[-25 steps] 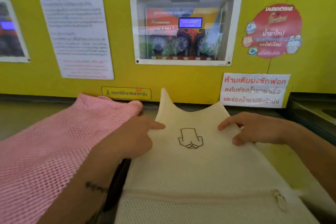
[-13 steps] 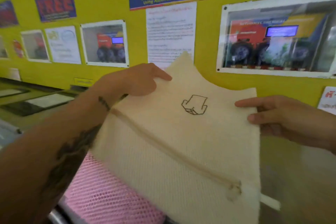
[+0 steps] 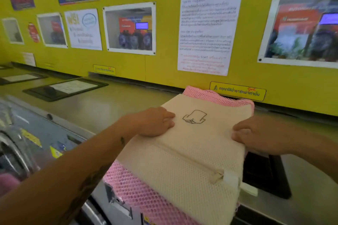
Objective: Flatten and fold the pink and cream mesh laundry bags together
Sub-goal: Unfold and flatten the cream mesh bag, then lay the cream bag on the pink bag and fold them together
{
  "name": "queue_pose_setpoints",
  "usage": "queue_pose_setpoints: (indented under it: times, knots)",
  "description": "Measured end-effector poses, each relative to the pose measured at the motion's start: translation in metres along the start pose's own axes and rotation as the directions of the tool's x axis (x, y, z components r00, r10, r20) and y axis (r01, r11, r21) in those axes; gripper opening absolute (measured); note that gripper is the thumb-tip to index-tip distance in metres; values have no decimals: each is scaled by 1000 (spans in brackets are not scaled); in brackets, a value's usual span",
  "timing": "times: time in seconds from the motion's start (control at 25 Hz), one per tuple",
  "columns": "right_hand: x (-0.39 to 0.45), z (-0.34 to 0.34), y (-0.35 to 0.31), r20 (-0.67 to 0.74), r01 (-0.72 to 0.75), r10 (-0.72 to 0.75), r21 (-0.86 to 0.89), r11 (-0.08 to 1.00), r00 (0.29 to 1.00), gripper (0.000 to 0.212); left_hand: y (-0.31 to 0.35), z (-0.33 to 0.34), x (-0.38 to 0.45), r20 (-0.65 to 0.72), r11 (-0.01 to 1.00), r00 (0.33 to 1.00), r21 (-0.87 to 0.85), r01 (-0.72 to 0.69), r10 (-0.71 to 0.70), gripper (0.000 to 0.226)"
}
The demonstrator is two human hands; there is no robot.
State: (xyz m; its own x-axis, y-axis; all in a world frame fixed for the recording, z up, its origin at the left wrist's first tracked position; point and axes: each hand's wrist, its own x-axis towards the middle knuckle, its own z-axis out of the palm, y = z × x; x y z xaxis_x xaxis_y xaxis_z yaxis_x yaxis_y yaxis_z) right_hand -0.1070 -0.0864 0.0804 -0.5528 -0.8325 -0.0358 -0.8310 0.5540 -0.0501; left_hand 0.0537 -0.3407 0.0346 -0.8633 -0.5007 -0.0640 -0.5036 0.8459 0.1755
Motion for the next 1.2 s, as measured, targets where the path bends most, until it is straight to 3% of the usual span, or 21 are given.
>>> queue_pose_setpoints:
  times: [0.08,0.16,0.24,0.32,0.44,0.52,0.6,0.72,0.8,0.88,0.96,1.08,1.2]
  knots:
    - [-8,1,-12,-123,58,-67,-74,996,990,58,-2,1,-7,-104,999,993,23,-46,48,49]
    - [-26,0,-38,-237,220,-228,-60,974,944,51,-2,-10,-18,-230,993,966,47,-111,119,37]
    - [-53,-2,-76,-190,363,-359,-16,932,914,55,4,-26,-40,-334,984,928,-13,-179,165,24]
    - [-72,2,-104,-54,417,-419,-46,908,907,72,8,-38,-68,-356,972,915,-60,-225,190,17]
    - [-79,31,-132,91,414,-406,-93,906,909,105,-2,-36,-115,-127,982,978,-69,-176,166,40]
    - [-79,65,-139,16,394,-400,-210,895,916,119,-6,-25,-143,117,986,986,-131,-101,116,74]
    - [-74,93,-129,-111,337,-373,-253,907,921,107,-5,0,-158,197,992,974,-82,-94,109,109]
    - [-75,110,-119,-126,281,-334,-317,906,934,84,4,50,-160,-28,981,991,150,-127,132,140]
    - [-76,112,-112,-191,286,-372,-366,886,908,99,6,78,-155,-234,961,959,259,-95,158,143]
    - [-79,105,-108,-193,289,-382,-385,877,904,124,9,93,-150,-404,954,896,295,-63,184,134]
    - [-81,98,-106,-154,304,-390,-400,865,908,134,12,99,-146,-494,957,845,283,-65,203,116]
    - [-79,85,-99,-137,359,-457,-440,823,879,125,14,102,-148,-546,960,809,271,-74,217,99]
    - [-82,64,-100,-43,453,-504,-374,809,863,112,14,89,-153,-585,967,776,225,-123,235,76]
